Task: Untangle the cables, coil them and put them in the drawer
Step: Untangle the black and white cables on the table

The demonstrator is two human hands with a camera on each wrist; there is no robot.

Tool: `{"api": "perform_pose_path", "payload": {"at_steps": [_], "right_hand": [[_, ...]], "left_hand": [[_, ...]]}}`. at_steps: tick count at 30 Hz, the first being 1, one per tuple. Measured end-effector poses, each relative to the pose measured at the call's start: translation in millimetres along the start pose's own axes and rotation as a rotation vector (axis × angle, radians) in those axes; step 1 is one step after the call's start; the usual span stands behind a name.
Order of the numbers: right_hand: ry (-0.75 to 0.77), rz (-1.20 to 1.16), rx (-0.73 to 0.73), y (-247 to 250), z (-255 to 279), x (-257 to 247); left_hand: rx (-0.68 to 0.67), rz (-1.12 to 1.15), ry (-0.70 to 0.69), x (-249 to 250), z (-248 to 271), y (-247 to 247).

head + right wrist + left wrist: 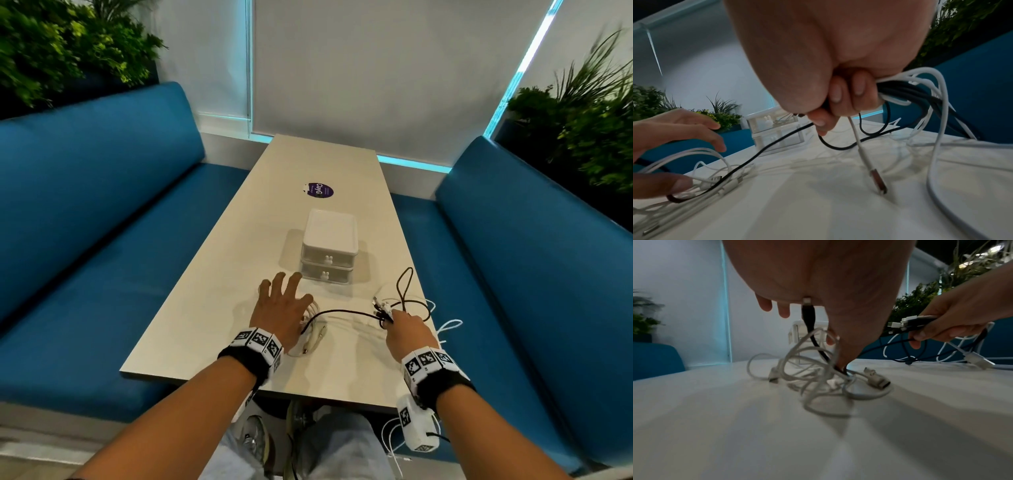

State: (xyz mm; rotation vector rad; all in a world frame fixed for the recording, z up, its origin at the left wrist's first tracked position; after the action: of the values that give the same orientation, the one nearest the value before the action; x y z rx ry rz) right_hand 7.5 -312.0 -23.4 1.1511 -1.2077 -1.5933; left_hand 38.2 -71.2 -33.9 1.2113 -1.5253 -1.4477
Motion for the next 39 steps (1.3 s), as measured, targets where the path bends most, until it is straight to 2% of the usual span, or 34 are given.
{"api": "perform_pose_path", "payload": {"at_steps": [3,5,8,11,17,23,27,30,33,36,39], "right_hand": [[0.014,-0.04,0.008,1,0,-1],[0.033,-0.063,0.013,1,1,-2],[0.064,-0.083,0.012,0,1,-3],[0.06,-0.065,0.016,1,1,4],[0.024,-0.046,0.071,0,0,1],[0.132,-0.141,0.204,1,7,-35],[0.202,-0.162,0.161,-7,11,-44],[0.309,-0.212,0.104,-14,14,-51],[0.415,-0.223,-0.001,-23,17,-61],[0.393,-0.189,-0.071,-28,14,-63],[0.326,-0.087,-0.098,-24,7,-58]], "left_hand": [[-0.011,0.002,-0.126,14,-4,5],[-0.063,0.041,-0.193,27,-7,0],[-0.201,0.109,-0.161,43,-11,-15],[-0.16,0.111,-0.106,47,-12,-18],[-0.116,-0.005,-0.156,54,-16,-9],[-0.226,-0.089,-0.101,59,-13,-9],[-0.269,-0.126,-0.094,55,-9,-14],[-0.242,-0.08,-0.12,58,-9,-12],[-0.162,-0.028,-0.224,65,-9,-10],[-0.135,0.037,-0.278,64,-8,-11],[-0.109,0.061,-0.254,51,-5,-13]]}}
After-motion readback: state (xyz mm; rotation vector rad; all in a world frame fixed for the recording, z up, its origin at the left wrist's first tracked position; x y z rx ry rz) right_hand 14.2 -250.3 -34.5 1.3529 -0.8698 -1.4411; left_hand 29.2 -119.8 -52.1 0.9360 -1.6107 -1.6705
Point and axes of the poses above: each hand's wrist, its own z-axis away from the middle knuckle, its own y-axis out of the back of the hand, x = y × z, the point moved 6 cm from there along -z, towards the middle knuckle, and after that the axes turned 2 degrees about y, right-handed, at the moved point
